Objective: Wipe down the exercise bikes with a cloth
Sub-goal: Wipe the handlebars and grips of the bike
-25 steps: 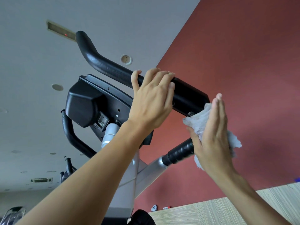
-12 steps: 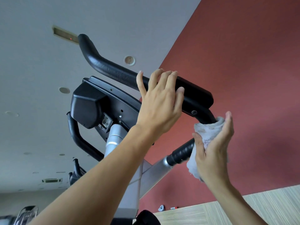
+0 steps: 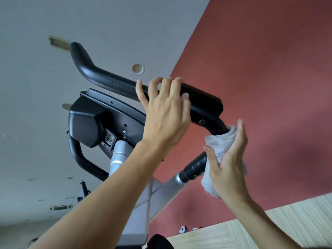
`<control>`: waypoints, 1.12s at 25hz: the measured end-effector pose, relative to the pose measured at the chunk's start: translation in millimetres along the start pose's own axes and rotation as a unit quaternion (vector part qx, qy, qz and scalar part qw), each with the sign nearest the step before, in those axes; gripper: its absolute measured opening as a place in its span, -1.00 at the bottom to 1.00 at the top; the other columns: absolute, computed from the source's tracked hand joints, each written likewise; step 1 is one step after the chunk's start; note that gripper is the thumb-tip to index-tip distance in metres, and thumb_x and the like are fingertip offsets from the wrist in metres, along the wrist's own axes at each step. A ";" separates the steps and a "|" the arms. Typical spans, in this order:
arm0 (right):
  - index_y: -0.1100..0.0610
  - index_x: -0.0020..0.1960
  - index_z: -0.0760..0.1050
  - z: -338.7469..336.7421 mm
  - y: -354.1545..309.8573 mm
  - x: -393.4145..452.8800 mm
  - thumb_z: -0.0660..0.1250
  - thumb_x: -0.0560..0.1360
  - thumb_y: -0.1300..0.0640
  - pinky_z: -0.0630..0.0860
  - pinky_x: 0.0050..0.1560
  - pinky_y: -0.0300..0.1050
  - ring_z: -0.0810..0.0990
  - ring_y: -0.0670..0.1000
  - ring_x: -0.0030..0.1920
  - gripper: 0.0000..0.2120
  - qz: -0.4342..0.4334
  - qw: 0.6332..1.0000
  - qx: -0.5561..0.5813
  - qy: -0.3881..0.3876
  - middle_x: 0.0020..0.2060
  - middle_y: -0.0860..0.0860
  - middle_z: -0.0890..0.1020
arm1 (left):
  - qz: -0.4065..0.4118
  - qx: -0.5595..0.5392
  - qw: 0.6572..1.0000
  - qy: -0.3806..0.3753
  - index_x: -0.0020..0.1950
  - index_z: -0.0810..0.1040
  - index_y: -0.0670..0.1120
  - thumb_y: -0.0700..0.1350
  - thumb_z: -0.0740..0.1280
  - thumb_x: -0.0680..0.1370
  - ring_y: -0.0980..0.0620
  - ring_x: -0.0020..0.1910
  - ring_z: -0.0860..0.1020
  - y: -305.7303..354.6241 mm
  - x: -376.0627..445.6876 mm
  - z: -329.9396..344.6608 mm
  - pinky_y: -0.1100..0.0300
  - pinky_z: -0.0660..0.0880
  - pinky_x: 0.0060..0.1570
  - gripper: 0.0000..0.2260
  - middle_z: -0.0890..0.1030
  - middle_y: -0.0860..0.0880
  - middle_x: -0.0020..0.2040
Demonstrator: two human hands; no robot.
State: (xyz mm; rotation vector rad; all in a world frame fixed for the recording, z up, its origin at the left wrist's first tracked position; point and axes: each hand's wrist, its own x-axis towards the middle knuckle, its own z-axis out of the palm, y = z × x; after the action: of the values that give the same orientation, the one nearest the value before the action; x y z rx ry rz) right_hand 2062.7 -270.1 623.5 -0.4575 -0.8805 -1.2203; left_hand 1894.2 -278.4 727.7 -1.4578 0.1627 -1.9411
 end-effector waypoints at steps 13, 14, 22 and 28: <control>0.35 0.60 0.08 -11.7 -58.2 88.1 0.28 0.64 0.21 0.12 0.60 0.09 0.06 0.16 0.63 -0.36 -0.402 0.804 -0.424 -0.112 0.61 0.23 0.12 | 0.048 -0.005 0.999 -0.015 0.29 0.56 -0.10 -0.11 0.06 0.68 -0.09 0.25 0.54 -70.3 26.0 -59.8 0.01 0.25 0.30 -0.66 0.65 -0.06 0.12; 0.36 0.60 0.08 -5.9 -64.6 92.7 0.29 0.64 0.16 0.12 0.60 0.09 0.07 0.16 0.63 -0.35 -0.416 0.793 -0.429 -0.116 0.60 0.24 0.12 | 0.031 0.043 0.999 -0.008 0.26 0.58 -0.08 -0.07 0.05 0.68 -0.07 0.38 0.46 -88.0 26.4 -65.5 0.00 0.17 0.39 -0.65 0.63 -0.06 0.22; 0.37 0.58 0.12 51.2 -111.9 108.8 0.26 0.65 -0.15 0.21 0.57 0.06 0.22 0.17 0.59 -0.24 -0.416 0.801 -0.409 -0.136 0.56 0.26 0.25 | 0.039 0.046 0.995 -0.073 0.44 0.50 -0.12 0.02 -0.02 0.71 -0.10 0.59 0.23 -111.2 25.8 -73.7 -0.02 -0.07 0.58 -0.54 0.47 -0.09 0.48; 0.35 0.61 0.00 6.2 -83.9 89.9 0.35 0.62 0.13 0.17 0.59 0.08 0.10 0.16 0.62 -0.25 -0.369 0.808 -0.432 -0.154 0.62 0.24 0.08 | 0.033 0.078 0.991 -0.101 0.45 0.47 -0.16 0.01 -0.06 0.70 -0.13 0.55 0.29 -105.8 23.7 -77.3 -0.03 -0.05 0.60 -0.51 0.51 -0.11 0.42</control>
State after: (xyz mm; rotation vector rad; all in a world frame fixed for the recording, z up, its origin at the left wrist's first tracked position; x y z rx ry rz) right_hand 1989.3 -346.8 685.7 -1.1350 -0.7411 -2.3374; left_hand 1775.4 -235.8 770.0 -1.5147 -0.0325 -1.7012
